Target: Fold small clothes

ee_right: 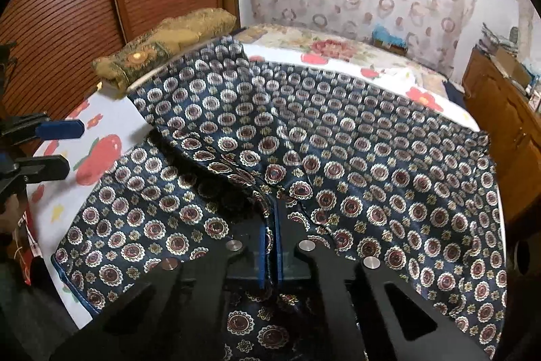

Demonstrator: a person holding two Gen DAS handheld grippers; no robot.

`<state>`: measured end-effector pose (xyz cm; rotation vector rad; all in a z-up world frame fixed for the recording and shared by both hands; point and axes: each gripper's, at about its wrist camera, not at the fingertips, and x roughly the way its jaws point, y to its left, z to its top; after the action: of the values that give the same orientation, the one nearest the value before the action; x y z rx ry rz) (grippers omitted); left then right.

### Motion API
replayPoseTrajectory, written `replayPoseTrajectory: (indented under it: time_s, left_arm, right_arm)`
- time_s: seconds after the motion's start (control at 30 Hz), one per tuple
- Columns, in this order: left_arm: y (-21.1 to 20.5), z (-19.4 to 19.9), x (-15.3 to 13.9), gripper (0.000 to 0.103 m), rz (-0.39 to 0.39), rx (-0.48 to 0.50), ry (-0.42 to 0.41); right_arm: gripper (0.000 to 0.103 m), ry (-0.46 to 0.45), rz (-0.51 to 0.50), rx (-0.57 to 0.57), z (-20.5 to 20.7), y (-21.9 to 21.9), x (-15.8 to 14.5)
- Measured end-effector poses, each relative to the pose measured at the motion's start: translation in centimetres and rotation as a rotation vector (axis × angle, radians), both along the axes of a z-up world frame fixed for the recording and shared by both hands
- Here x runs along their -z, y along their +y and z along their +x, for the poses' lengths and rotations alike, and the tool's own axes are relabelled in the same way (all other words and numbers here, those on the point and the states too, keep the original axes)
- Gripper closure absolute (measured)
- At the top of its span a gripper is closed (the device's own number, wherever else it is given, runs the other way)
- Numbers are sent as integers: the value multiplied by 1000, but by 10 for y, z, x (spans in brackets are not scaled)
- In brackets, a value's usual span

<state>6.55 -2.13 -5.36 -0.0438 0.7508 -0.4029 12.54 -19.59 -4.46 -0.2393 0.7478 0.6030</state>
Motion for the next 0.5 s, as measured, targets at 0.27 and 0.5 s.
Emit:
replayPoseTrajectory:
  time_s: [0.27,0.5]
  left_arm:
    - [3,1,0,41,-14,-8,2]
    - [-1,4,0,41,-16,2,-1]
  right_arm:
    - [102,-86,66,53,-19,-28,-29]
    - [102,-132,59,113,-29,-65,-46]
